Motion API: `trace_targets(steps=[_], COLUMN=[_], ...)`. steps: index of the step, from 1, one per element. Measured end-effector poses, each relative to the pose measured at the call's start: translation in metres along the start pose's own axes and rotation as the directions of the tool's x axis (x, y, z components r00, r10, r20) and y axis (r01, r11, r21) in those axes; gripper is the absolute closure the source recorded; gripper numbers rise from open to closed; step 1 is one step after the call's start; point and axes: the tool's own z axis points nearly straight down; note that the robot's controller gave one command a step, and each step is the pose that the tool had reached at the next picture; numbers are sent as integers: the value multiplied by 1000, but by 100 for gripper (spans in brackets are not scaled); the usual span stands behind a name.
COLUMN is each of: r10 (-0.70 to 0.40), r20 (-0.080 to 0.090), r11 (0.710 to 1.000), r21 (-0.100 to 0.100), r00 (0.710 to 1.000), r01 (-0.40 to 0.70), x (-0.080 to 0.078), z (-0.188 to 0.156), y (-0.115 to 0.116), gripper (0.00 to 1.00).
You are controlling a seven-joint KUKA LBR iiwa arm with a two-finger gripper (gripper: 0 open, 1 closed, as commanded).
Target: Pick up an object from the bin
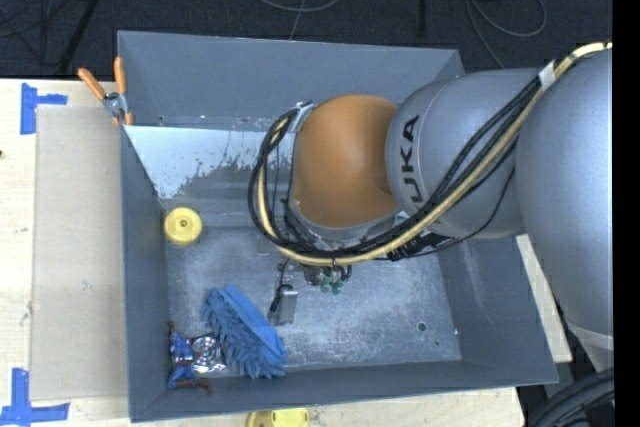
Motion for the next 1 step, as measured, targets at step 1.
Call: trace_targets(steps=[1], r10=[5], r20=[7], r11=[1000], r21=[-1], r00=[1000], r01=[-5], x=[-2], z=[-4], y=[-1], gripper=[0])
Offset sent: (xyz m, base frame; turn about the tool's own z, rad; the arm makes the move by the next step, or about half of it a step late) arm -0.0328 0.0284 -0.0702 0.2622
